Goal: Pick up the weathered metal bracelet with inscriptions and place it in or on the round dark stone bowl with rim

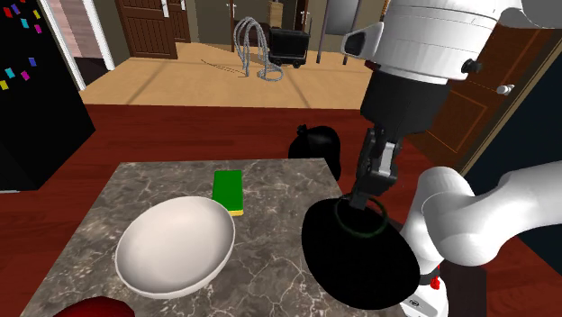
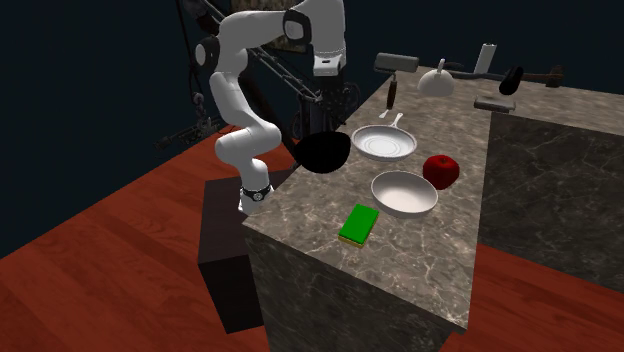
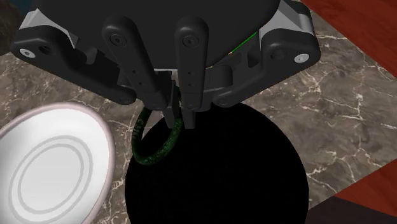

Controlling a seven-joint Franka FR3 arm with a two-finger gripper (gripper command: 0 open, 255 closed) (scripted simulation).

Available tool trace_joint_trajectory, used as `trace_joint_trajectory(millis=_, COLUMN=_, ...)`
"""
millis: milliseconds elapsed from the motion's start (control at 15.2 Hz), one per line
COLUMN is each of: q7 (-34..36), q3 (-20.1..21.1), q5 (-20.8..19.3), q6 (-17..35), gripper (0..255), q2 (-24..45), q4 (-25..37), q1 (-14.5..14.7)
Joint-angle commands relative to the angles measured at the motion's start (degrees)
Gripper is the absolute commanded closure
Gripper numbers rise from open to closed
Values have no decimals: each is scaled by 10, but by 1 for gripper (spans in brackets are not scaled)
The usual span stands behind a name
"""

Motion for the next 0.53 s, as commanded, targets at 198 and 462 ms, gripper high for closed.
trace_joint_trajectory(millis=198, q7=20, q3=4, q5=19, q6=-24, gripper=255, q2=-66, q4=-39, q1=22)
trace_joint_trajectory(millis=462, q7=15, q3=11, q5=26, q6=-1, gripper=255, q2=-81, q4=-77, q1=26)
